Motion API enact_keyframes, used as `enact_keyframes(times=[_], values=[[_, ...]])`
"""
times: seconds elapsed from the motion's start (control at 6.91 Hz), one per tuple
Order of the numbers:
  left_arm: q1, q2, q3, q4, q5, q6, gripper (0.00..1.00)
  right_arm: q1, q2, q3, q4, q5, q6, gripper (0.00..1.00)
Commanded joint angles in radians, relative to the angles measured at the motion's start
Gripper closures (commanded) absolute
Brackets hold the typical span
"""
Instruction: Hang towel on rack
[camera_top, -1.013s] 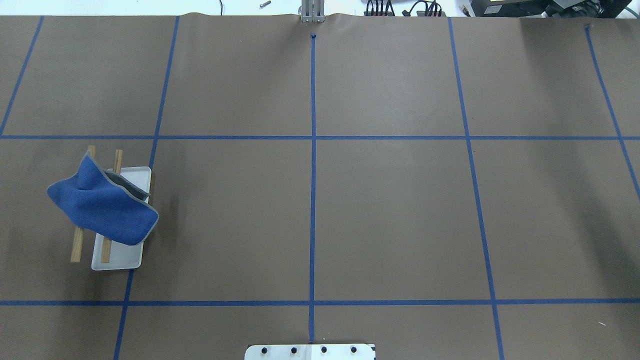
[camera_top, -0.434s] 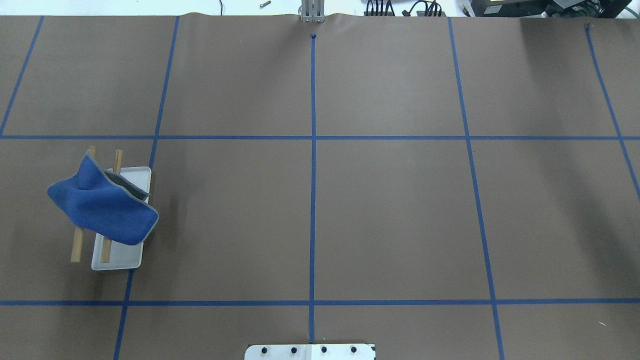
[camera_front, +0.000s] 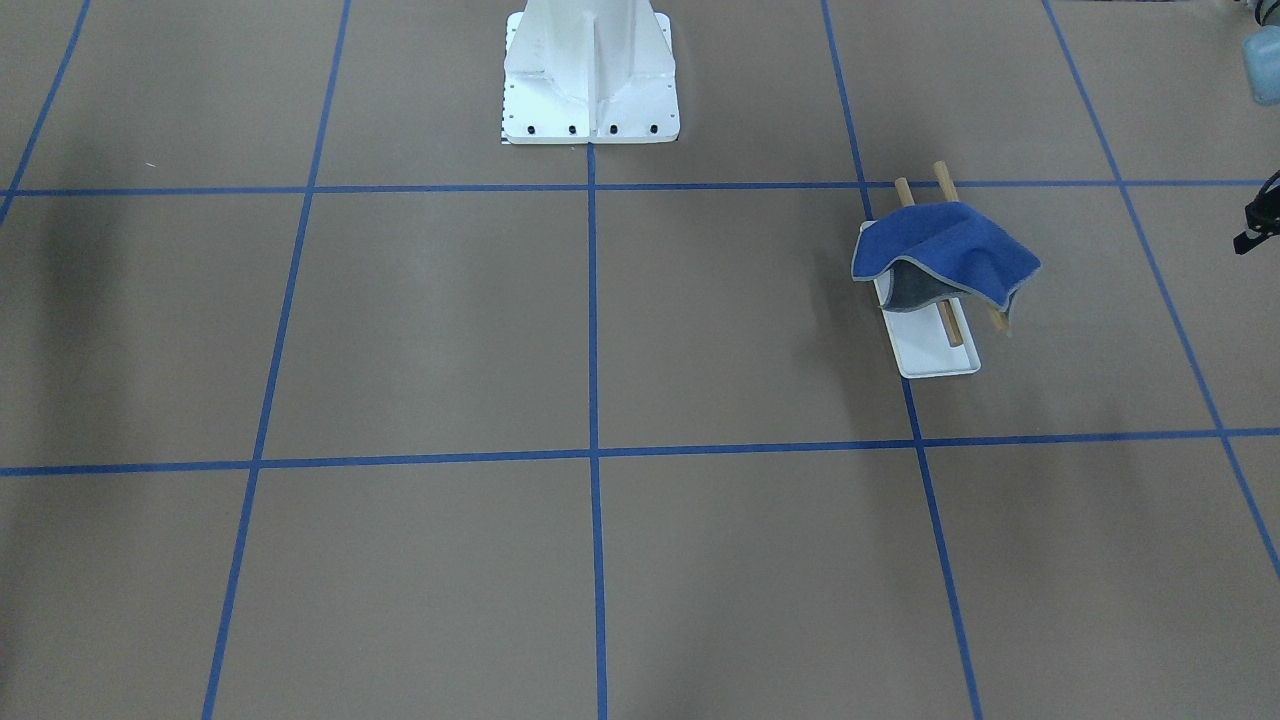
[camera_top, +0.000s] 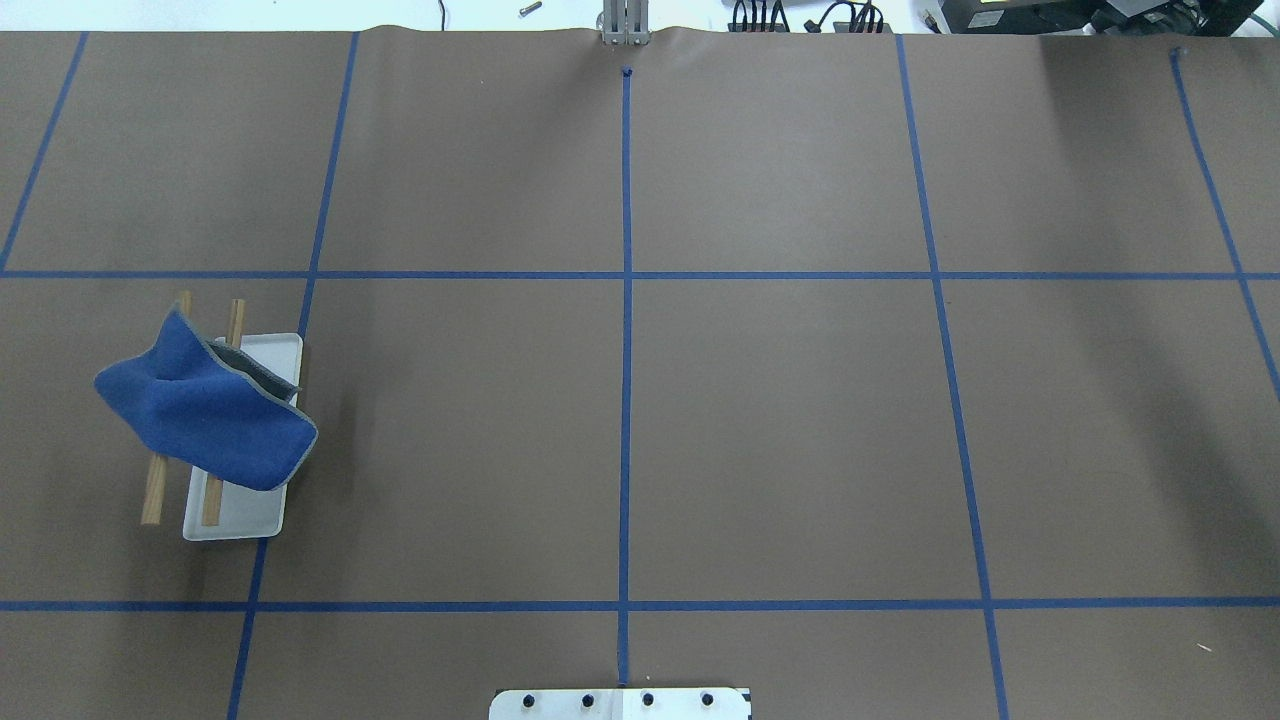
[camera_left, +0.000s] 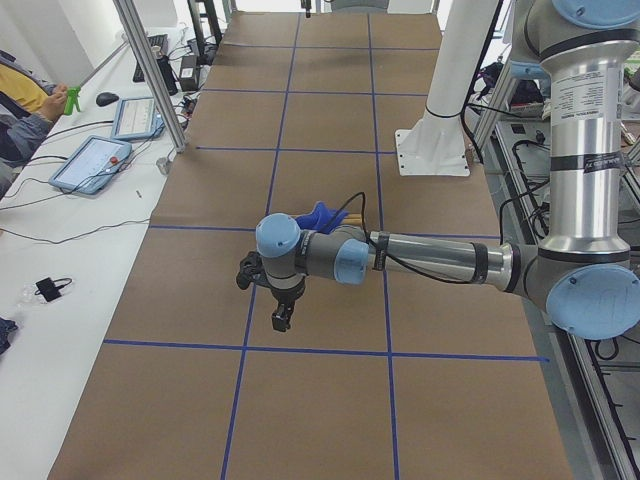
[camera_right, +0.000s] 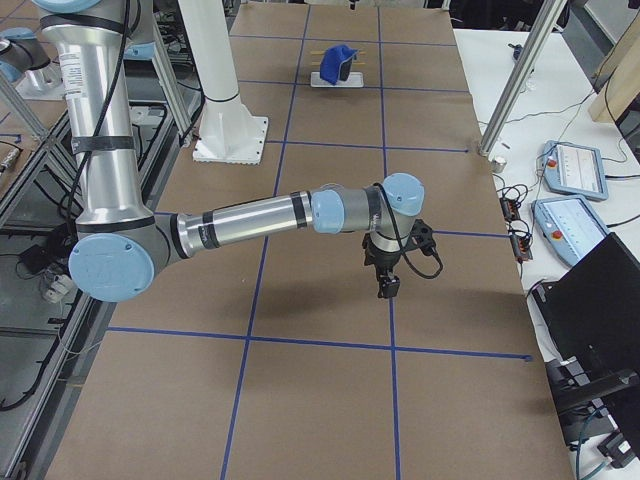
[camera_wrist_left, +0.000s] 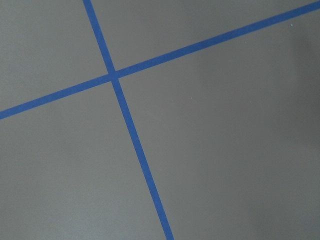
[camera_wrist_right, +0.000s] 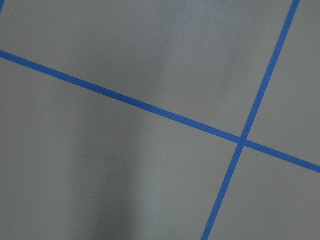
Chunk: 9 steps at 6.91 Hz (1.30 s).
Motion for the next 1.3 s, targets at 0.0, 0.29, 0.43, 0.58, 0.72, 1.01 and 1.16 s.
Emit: enact_keyframes(times=[0.0, 0.29, 0.43, 0.58, 0.72, 1.01, 1.16], values=[[0.000, -0.011, -0.033, -0.001, 0.001, -0.032, 0.02, 0.000, 0.001, 0.010, -0.002, 0.004, 0.011, 0.00], [0.000, -0.008, -0.042, -0.004, -0.008, -0.032, 0.02, 0.000, -0.007, 0.028, -0.002, 0.022, 0.014, 0.00], [-0.001, 0.000, -0.039, -0.005, -0.009, -0.029, 0.02, 0.000, -0.007, 0.034, -0.002, 0.037, 0.015, 0.00], [0.000, -0.002, -0.036, -0.005, -0.009, -0.027, 0.02, 0.008, -0.013, 0.036, -0.002, 0.057, 0.015, 0.00], [-0.001, -0.002, -0.042, -0.005, -0.009, -0.029, 0.02, 0.008, -0.019, 0.041, -0.002, 0.065, 0.017, 0.00], [-0.001, 0.003, -0.056, -0.004, -0.009, -0.030, 0.02, 0.008, -0.019, 0.044, -0.002, 0.091, 0.017, 0.00], [0.000, 0.000, -0.053, -0.005, -0.009, -0.032, 0.02, 0.008, -0.013, 0.032, -0.002, 0.090, 0.019, 0.00]])
